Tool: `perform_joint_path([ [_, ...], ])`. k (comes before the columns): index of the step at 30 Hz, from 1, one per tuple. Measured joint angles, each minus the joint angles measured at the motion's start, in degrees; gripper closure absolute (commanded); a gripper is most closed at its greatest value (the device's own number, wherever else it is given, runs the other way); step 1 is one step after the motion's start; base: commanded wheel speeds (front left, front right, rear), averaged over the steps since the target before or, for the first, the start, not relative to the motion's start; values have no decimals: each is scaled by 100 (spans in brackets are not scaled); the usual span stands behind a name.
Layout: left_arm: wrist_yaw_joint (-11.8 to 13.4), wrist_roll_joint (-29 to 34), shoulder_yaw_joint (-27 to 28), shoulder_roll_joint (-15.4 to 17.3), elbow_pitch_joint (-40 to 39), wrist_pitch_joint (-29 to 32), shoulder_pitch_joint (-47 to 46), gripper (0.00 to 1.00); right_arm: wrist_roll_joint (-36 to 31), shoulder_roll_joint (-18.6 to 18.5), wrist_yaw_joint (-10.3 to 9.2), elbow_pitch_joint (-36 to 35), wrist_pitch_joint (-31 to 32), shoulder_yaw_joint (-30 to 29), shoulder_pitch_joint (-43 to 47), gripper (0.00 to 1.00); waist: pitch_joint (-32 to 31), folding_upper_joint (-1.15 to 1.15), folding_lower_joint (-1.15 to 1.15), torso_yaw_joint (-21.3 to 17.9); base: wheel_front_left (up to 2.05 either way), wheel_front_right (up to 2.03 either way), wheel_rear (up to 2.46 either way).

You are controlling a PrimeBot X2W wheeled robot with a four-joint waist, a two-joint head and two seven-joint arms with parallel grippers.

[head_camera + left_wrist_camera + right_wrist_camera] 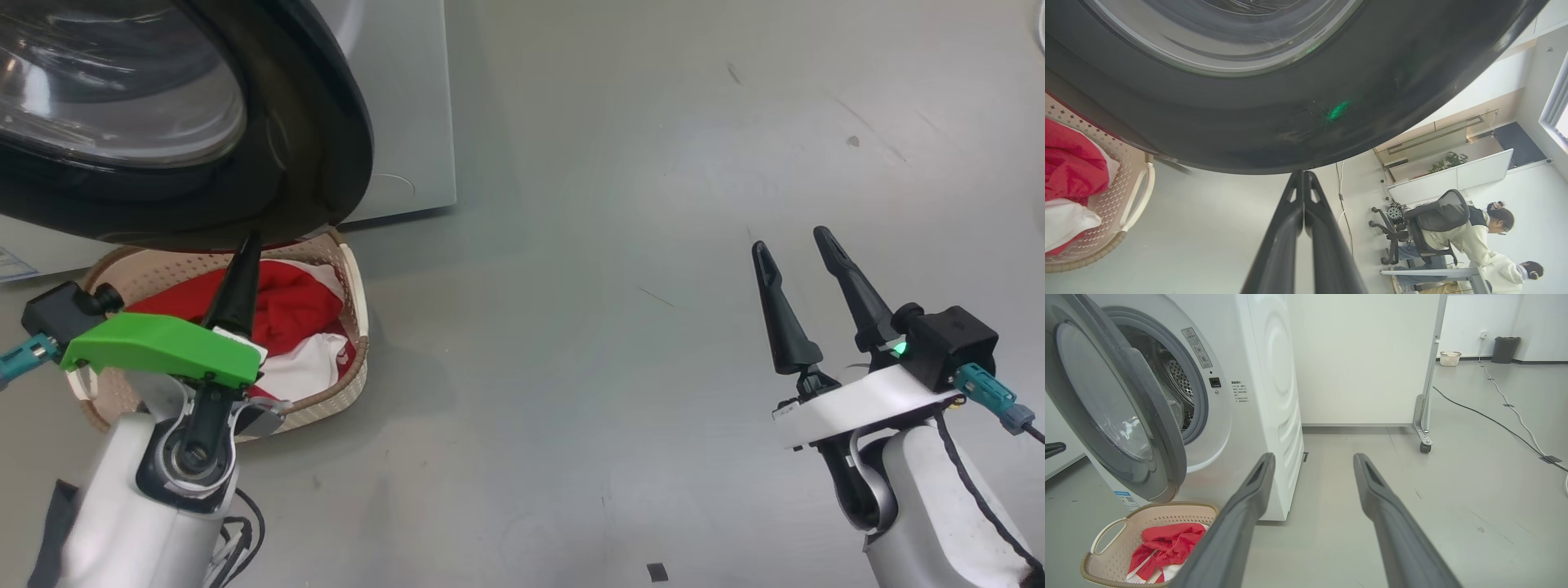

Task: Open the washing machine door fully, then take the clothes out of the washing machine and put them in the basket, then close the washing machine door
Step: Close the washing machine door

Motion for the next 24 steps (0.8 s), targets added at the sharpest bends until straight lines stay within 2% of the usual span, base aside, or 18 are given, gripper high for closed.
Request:
perform_joint_path([
  [4, -48, 688, -241, 208, 40, -289, 96, 100, -9, -62, 0, -80, 0, -143, 87, 0, -134, 0, 0, 210, 0, 0, 0],
  [9, -75, 1046, -269, 194, 2, -702, 185, 100, -36, -123, 0, -174, 0, -186, 172, 0, -278, 0, 0, 494, 0, 0, 0],
  [15, -54, 1753, -298, 396, -27, -1268, 357, 100, -52, -124, 0, -253, 0, -149, 239, 0, -440, 0, 0, 820, 0, 0, 0],
  [24, 132, 2676, -379, 613, -32, -1362, 727, 100, -77, -126, 0, -315, 0, -42, 350, 0, -658, 0, 0, 1115, 0, 0, 0],
])
